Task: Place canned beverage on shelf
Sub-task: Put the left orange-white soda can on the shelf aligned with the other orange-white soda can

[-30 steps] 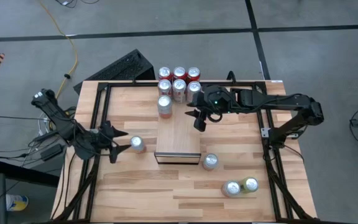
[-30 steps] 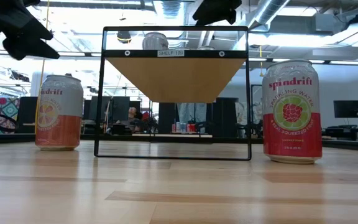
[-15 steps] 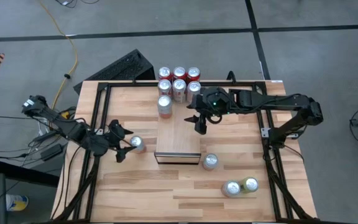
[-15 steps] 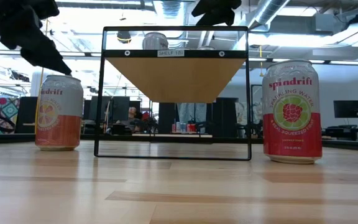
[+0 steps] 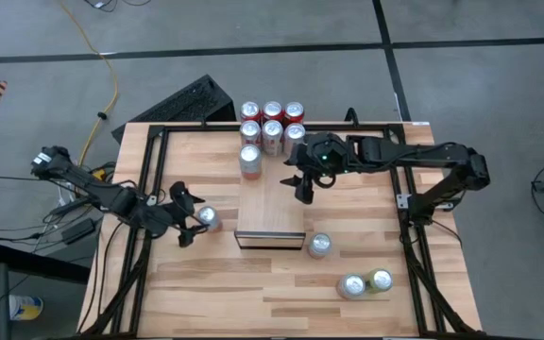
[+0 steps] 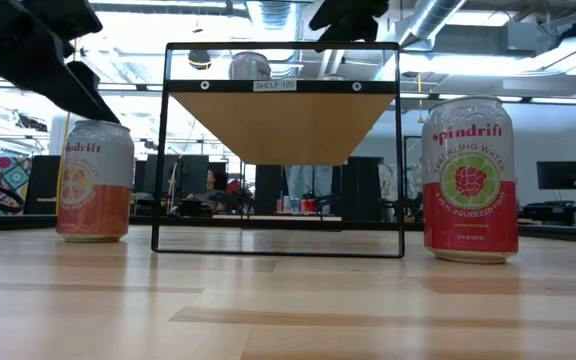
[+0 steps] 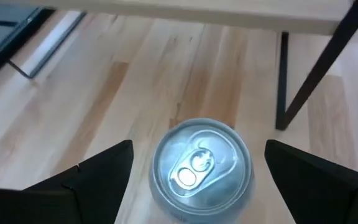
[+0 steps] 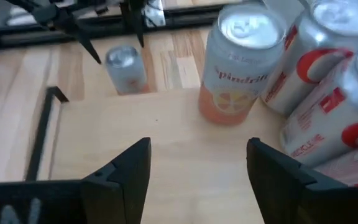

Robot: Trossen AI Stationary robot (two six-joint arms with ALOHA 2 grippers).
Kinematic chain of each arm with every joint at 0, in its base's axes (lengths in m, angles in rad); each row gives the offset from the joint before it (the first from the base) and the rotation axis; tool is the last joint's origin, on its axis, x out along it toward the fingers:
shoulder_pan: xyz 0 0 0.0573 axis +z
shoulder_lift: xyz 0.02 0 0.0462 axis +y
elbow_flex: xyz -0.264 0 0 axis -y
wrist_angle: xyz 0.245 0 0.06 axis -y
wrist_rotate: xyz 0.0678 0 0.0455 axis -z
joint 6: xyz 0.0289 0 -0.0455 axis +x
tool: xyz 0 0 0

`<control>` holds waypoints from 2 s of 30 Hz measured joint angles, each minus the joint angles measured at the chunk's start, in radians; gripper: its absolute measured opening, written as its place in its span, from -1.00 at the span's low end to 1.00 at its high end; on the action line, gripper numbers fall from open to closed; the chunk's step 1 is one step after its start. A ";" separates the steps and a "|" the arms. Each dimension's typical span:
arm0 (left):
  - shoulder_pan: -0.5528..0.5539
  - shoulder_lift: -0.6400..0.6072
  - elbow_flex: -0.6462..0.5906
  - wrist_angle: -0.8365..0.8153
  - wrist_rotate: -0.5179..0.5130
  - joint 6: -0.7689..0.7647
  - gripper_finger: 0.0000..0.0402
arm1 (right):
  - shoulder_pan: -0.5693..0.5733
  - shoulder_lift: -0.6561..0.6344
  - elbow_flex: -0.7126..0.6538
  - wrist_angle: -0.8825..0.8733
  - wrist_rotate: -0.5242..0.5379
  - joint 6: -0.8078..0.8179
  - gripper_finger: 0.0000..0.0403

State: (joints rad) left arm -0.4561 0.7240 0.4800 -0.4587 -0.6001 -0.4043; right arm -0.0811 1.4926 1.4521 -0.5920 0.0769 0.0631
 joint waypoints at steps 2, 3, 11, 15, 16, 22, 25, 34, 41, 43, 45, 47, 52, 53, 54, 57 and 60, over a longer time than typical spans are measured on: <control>0.000 0.016 -0.031 0.051 0.001 -0.020 0.76 | 0.000 0.004 -0.002 -0.015 0.000 0.007 0.21; 0.000 0.019 -0.045 0.073 0.002 -0.046 0.76 | 0.000 0.004 -0.002 -0.014 0.000 0.008 0.21; -0.015 -0.008 -0.097 0.103 -0.066 -0.169 0.76 | -0.001 0.002 0.000 -0.006 0.000 0.016 0.21; -0.033 -0.023 -0.131 0.125 -0.072 -0.254 0.76 | -0.006 0.002 0.000 -0.007 0.000 0.023 0.21; -0.039 -0.024 -0.138 0.134 -0.080 -0.263 0.76 | -0.007 0.002 0.000 -0.007 0.001 0.023 0.21; -0.072 -0.015 -0.212 0.225 -0.143 -0.207 0.76 | -0.017 0.002 0.000 -0.006 0.001 0.033 0.21; -0.082 0.010 -0.268 0.327 -0.146 -0.202 0.76 | -0.026 0.002 0.000 -0.006 0.001 0.042 0.21; -0.087 0.139 -0.361 0.489 -0.174 -0.205 0.75 | -0.061 0.002 0.000 -0.005 0.001 0.042 0.21; -0.087 0.247 -0.387 0.657 -0.177 -0.182 0.68 | -0.085 0.002 0.000 -0.004 0.001 0.043 0.21; -0.087 0.269 -0.387 0.658 -0.175 -0.215 0.57 | -0.086 0.002 0.000 -0.004 0.001 0.045 0.21; -0.087 0.283 -0.386 0.664 -0.173 -0.233 0.42 | -0.086 0.002 0.000 -0.003 0.002 0.045 0.21; -0.087 0.289 -0.386 0.666 -0.180 -0.240 0.34 | -0.085 0.002 0.000 -0.002 0.002 0.045 0.21; -0.075 0.290 -0.373 0.655 -0.207 -0.307 0.34 | -0.082 0.002 0.000 -0.003 0.002 0.087 0.21; -0.071 0.291 -0.363 0.649 -0.203 -0.327 0.34 | -0.078 0.002 0.000 -0.003 0.002 0.088 0.21; -0.067 0.291 -0.352 0.646 -0.192 -0.342 0.34 | -0.073 0.002 0.000 -0.003 0.002 0.087 0.21; -0.056 0.291 -0.290 0.609 -0.163 -0.346 0.34 | -0.060 0.002 0.000 -0.002 0.002 0.080 0.21; -0.050 0.288 -0.204 0.426 -0.151 -0.375 0.34 | -0.048 0.002 0.000 -0.002 0.000 0.079 0.21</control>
State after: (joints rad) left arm -0.5060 1.0124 0.2761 -0.0326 -0.7516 -0.7790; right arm -0.1288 1.4944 1.4517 -0.5938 0.0772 0.1421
